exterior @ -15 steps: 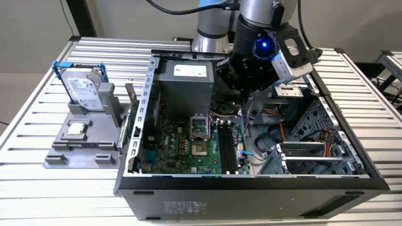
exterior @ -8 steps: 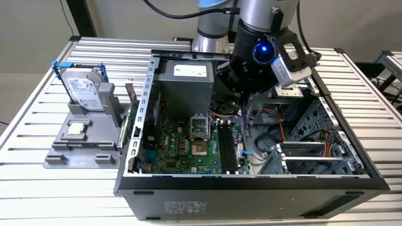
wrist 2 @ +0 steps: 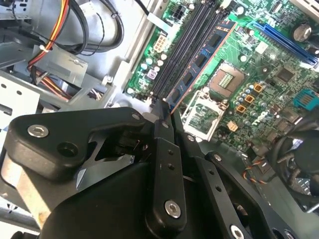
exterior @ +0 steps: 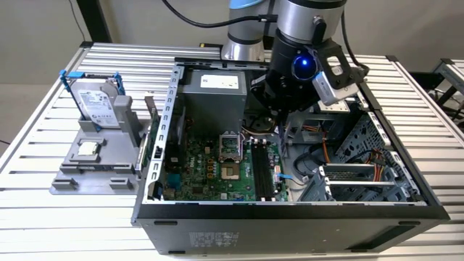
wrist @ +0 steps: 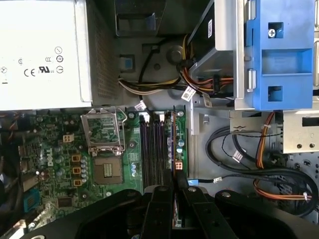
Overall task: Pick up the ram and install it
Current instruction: 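Insert the ram into the slot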
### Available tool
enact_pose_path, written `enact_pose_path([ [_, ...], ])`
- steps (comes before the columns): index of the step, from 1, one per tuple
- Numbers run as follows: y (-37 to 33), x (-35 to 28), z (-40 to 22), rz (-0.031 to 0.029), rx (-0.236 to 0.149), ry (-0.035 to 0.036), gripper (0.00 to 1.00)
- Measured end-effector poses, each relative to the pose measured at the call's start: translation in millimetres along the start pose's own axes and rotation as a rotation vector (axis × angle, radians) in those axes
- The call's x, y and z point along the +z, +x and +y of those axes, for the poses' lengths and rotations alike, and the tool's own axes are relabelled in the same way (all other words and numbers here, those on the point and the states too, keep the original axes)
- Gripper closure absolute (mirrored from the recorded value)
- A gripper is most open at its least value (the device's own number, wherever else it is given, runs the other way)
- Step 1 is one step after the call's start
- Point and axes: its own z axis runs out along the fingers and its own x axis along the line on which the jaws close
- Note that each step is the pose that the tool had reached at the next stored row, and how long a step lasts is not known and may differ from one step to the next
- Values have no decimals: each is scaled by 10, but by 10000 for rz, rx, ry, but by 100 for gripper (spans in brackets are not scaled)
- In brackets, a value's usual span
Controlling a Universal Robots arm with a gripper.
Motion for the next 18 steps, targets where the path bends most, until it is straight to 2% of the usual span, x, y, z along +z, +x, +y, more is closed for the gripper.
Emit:
enact_pose_path([
  [4, -11, 61, 0, -2, 15, 1, 100],
  [10, -11, 69, 1, -3, 16, 0, 100],
  [18, -6, 200, -24, -4, 16, 16, 100],
])
